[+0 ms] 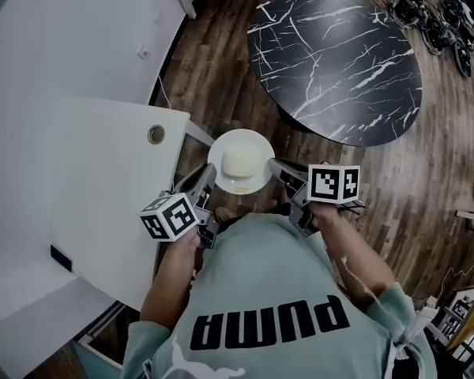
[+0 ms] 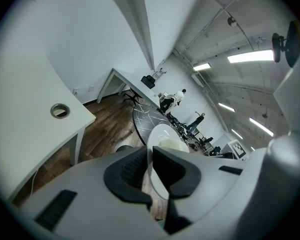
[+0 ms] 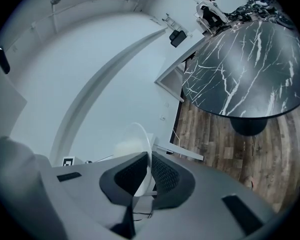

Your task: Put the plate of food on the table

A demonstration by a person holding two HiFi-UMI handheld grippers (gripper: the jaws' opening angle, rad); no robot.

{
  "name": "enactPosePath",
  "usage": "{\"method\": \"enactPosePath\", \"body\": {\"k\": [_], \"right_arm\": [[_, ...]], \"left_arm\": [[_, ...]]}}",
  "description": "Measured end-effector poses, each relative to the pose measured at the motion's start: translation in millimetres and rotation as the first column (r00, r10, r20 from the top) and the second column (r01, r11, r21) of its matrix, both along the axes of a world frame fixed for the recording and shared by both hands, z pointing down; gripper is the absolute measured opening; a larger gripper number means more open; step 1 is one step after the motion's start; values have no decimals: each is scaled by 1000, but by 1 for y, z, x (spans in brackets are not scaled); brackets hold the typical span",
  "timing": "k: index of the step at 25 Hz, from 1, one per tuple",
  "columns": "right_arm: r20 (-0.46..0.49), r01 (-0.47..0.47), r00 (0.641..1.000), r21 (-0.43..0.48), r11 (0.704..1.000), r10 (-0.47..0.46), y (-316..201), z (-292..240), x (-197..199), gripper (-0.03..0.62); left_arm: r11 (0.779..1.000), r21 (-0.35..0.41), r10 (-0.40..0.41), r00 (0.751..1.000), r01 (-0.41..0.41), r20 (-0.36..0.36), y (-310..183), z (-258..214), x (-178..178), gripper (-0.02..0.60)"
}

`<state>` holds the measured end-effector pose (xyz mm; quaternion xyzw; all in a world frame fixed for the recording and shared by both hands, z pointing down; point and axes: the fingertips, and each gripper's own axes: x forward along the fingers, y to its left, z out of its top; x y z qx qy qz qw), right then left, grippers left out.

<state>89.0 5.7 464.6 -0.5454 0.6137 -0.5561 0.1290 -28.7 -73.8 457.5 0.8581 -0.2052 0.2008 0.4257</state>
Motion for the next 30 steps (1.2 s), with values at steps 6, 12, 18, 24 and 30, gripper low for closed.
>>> {"method": "enactPosePath", "body": {"k": [6, 12, 18, 24, 30], "right_arm": [[36, -50, 998, 14, 999, 49, 27, 6, 35, 34], [53, -95, 994, 27, 995, 94, 51, 8, 70, 34], [53, -136, 990, 34, 990, 134, 73, 10, 106, 34], [54, -173, 984, 30, 984, 172, 97, 12, 138, 34], [47, -210, 977, 32, 977, 208, 120, 12, 165, 34]], "left_arm": [[999, 16, 41, 999, -41, 26, 22, 1, 39, 40], [996, 28, 84, 996, -85, 41, 42, 1, 77, 40], [992, 34, 122, 991, -124, 49, 59, 3, 116, 40], [987, 36, 154, 987, -156, 53, 79, 6, 152, 40], [982, 35, 186, 981, -188, 54, 99, 9, 180, 40]]}}
